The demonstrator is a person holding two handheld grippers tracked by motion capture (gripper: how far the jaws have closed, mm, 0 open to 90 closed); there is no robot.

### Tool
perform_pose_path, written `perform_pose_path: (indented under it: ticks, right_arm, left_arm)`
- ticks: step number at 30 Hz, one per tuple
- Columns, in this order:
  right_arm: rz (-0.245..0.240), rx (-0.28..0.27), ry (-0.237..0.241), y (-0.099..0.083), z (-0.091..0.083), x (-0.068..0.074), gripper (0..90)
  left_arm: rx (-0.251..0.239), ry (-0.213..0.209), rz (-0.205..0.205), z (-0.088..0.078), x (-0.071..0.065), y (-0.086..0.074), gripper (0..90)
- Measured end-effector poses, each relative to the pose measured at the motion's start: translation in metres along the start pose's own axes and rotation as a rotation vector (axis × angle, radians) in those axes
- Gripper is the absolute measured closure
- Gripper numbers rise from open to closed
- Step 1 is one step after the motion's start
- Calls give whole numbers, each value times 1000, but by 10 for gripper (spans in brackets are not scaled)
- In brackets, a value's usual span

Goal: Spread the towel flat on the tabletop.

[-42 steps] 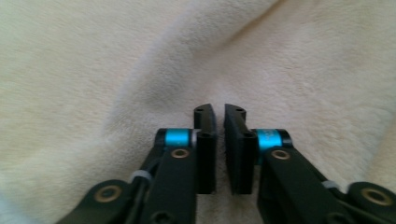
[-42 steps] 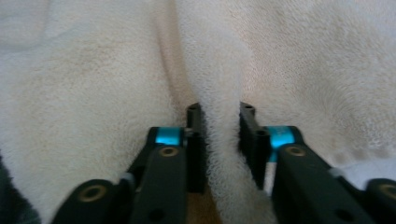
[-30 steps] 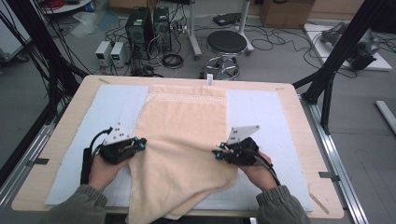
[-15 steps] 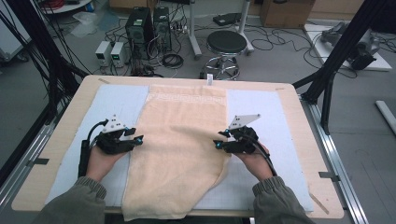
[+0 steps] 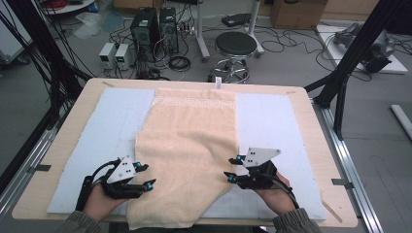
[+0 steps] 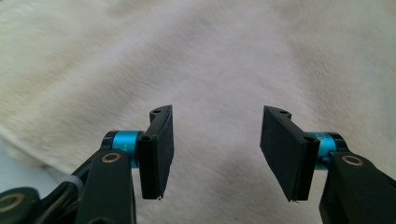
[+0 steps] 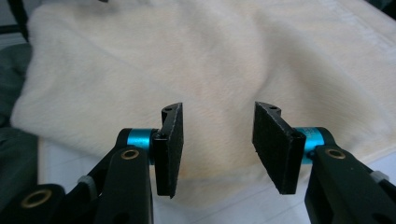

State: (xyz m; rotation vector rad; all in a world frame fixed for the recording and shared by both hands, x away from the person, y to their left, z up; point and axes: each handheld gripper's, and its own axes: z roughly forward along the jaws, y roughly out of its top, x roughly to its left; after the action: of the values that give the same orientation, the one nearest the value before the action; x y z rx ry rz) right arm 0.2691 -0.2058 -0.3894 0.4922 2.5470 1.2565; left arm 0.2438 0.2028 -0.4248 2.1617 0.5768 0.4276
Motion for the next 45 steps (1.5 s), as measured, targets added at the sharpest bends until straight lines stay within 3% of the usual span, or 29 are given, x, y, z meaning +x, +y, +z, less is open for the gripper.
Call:
perform_pose_path:
  ticks: [3, 7, 10, 13, 18, 26, 30, 34, 36, 41, 45]
  right_arm:
    - [16, 17, 46, -11, 7, 4, 534]
    - [2, 102, 96, -22, 27, 11, 535]
    - [-15, 129, 116, -23, 34, 12, 599]
    - [-3, 138, 140, -23, 37, 9, 709]
    - [-24, 146, 151, -18, 38, 6, 809]
    - [-11, 110, 118, -14, 26, -5, 846]
    - [-11, 99, 94, -13, 26, -11, 846]
    - [5, 114, 57, -14, 27, -20, 846]
    - [39, 118, 46, -17, 29, -27, 845]
    - [56, 121, 11, -19, 30, -36, 840]
    - [56, 84, 13, -17, 25, -31, 764]
  left_arm:
    - [37, -51, 3, 6, -3, -4, 441]
    - [74, -91, 35, 14, -9, -7, 461]
    - [66, -139, 34, 14, -10, -7, 649]
    - [82, -128, 66, 14, -14, -5, 801]
    - [88, -92, 48, 14, -12, -3, 854]
    - [23, -8, -34, 5, 6, -1, 859]
    - [-19, 46, -97, 4, 22, 3, 859]
    - [-25, 65, -161, 9, 36, 1, 858]
    - [-18, 66, -163, 11, 39, 0, 859]
    - [-29, 71, -155, 9, 37, 2, 846]
    - [-56, 47, -164, 4, 35, 0, 713]
